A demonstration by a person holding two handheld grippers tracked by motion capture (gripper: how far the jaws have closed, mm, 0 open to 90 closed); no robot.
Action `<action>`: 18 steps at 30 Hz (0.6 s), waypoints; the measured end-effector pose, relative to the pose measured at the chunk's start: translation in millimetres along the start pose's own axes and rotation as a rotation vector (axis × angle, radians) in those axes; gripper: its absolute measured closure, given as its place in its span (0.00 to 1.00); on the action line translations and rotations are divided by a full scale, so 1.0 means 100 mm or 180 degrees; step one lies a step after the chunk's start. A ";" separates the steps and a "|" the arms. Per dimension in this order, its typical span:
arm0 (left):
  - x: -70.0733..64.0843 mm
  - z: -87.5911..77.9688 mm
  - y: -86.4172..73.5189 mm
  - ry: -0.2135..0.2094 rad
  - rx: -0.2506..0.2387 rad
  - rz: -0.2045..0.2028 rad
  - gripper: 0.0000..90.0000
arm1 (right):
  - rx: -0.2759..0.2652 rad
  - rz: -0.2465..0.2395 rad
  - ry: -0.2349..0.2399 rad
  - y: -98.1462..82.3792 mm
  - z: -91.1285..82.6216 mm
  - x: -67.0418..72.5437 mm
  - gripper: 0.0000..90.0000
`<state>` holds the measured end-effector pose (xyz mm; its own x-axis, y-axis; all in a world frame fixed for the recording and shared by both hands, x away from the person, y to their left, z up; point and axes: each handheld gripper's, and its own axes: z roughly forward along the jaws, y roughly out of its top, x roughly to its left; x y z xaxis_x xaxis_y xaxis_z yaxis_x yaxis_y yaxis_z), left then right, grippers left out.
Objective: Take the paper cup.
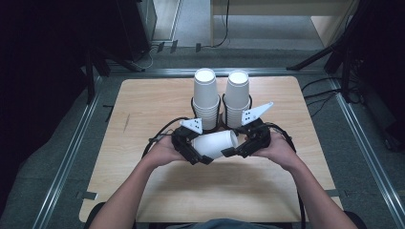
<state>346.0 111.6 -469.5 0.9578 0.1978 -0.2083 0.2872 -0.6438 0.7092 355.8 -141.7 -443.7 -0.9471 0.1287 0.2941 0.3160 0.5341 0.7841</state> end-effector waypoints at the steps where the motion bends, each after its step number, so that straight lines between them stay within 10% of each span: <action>1: 0.00 0.00 0.00 -0.0031 0.0007 -0.0014 0.10 | 0.0011 -0.0011 -0.0007 0.00 0.00 0.00 0.27; 18: 0.10 -0.13 0.03 0.0011 0.0236 -0.0095 0.11 | 0.0207 0.0015 -0.0245 -0.05 -0.01 -0.01 0.18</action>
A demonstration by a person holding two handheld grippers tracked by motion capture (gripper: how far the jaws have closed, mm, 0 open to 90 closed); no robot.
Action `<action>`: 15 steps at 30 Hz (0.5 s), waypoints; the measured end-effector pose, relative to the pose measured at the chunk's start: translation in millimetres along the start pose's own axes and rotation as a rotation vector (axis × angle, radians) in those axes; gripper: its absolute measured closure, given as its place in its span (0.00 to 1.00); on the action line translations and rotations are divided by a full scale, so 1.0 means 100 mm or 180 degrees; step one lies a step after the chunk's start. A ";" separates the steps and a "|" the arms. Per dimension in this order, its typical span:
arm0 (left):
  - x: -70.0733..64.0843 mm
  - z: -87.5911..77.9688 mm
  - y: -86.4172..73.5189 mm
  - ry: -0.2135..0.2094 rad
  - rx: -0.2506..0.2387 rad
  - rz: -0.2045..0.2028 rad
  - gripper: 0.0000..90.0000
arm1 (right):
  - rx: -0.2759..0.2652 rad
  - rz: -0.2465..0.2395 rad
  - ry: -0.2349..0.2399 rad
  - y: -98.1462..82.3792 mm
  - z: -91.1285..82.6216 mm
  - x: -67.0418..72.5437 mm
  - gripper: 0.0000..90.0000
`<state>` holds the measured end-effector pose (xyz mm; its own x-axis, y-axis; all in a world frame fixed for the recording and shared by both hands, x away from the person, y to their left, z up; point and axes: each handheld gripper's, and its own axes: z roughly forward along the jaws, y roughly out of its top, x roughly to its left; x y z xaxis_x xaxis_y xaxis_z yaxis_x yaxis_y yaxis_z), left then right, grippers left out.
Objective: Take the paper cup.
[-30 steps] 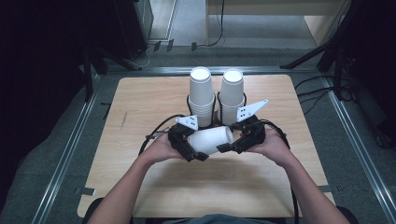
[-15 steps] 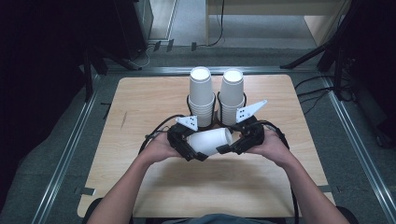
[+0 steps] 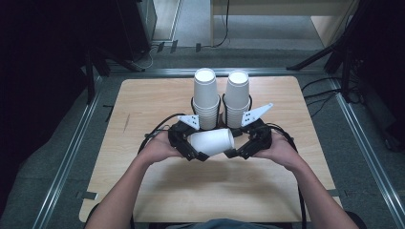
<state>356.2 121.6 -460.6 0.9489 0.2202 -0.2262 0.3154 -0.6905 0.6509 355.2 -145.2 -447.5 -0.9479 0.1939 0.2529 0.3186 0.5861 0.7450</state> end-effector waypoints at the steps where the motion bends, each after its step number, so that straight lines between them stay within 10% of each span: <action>1: 0.00 -0.01 0.01 0.0012 0.0034 0.0001 0.11 | 0.0025 -0.0006 -0.0005 -0.01 0.01 0.00 0.18; 15: 0.04 -0.12 0.22 0.0108 0.0585 0.0157 0.11 | 0.0123 -0.0147 -0.0090 -0.05 0.01 -0.01 0.18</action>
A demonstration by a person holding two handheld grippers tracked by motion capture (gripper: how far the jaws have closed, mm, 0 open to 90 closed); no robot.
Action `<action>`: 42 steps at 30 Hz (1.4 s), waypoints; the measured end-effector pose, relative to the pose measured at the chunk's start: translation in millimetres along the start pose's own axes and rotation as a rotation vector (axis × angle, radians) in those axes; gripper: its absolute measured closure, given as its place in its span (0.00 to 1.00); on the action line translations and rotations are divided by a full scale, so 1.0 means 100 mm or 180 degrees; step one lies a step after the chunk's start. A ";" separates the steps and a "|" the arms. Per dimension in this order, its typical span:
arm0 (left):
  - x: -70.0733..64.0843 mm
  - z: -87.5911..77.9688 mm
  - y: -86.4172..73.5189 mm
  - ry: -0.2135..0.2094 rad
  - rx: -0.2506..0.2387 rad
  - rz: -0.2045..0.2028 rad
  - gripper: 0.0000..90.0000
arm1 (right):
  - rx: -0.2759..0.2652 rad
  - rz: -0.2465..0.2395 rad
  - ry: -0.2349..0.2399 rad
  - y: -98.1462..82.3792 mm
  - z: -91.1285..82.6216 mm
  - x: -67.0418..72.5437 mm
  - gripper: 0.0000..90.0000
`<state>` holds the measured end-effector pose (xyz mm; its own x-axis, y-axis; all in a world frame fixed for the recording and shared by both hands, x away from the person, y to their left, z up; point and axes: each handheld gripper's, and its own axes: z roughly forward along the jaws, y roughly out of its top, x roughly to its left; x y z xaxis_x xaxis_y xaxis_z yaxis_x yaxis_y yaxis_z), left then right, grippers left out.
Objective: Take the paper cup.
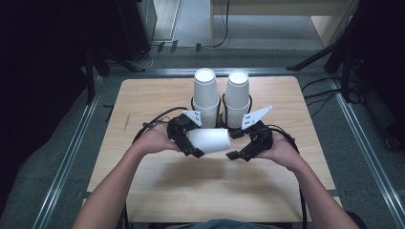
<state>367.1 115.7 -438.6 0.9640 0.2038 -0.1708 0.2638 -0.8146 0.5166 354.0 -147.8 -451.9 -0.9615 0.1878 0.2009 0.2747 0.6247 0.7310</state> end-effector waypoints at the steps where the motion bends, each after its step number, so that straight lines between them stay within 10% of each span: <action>1: 0.00 0.00 0.01 -0.0012 0.0017 -0.0023 0.11 | 0.0008 -0.0017 -0.0003 0.00 0.00 0.00 0.18; 20: 0.02 0.26 0.17 -0.0059 0.0609 0.0108 0.11 | 0.0085 -0.0158 -0.0034 0.01 0.12 -0.01 0.18; 42: -0.04 0.44 0.23 -0.0191 0.0583 0.0027 0.10 | 0.0436 -0.0229 0.0060 0.01 0.43 0.02 0.22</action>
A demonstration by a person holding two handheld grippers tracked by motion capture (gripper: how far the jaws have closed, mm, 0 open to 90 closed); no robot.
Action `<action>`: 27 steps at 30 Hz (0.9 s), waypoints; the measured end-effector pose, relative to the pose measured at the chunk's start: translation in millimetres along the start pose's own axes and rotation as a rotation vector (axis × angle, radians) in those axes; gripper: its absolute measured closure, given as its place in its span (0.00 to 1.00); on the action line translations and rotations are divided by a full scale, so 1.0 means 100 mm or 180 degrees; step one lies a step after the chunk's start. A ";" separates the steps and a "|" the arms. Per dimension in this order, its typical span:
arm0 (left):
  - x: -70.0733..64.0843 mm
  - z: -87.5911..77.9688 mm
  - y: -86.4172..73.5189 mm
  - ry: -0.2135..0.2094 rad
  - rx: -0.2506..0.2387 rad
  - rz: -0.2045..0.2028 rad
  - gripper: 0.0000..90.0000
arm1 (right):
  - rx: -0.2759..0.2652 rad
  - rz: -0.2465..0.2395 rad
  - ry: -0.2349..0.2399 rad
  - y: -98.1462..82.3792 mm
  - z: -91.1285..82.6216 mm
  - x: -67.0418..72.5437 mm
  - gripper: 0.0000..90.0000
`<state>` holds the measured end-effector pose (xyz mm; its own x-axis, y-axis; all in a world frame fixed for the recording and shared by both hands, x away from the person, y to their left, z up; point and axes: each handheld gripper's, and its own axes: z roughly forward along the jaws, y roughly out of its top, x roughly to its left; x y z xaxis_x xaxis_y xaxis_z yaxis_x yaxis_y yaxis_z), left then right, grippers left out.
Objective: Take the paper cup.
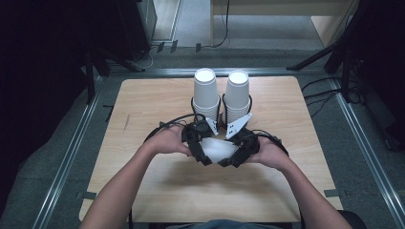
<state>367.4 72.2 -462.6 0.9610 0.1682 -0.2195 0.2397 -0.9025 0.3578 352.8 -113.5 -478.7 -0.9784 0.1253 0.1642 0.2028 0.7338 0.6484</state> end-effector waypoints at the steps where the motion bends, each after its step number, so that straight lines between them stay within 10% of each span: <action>1: 0.00 0.00 0.00 0.0003 -0.0008 -0.0001 0.10 | 0.0007 -0.0005 -0.0004 0.00 0.00 0.00 0.22; 14: -0.05 -0.06 -0.06 0.0140 -0.0226 0.0086 0.07 | 0.0002 -0.0080 -0.0015 0.02 -0.03 0.01 0.25; 27: -0.07 -0.14 -0.20 0.0239 -0.0942 -0.0092 0.00 | -0.0093 -0.0047 -0.0062 0.00 -0.11 0.00 0.25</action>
<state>358.0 94.4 -455.1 0.9581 0.2310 -0.1696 0.2863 -0.7441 0.6036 353.0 -121.3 -470.5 -0.9819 0.1277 0.1401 0.1890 0.7159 0.6722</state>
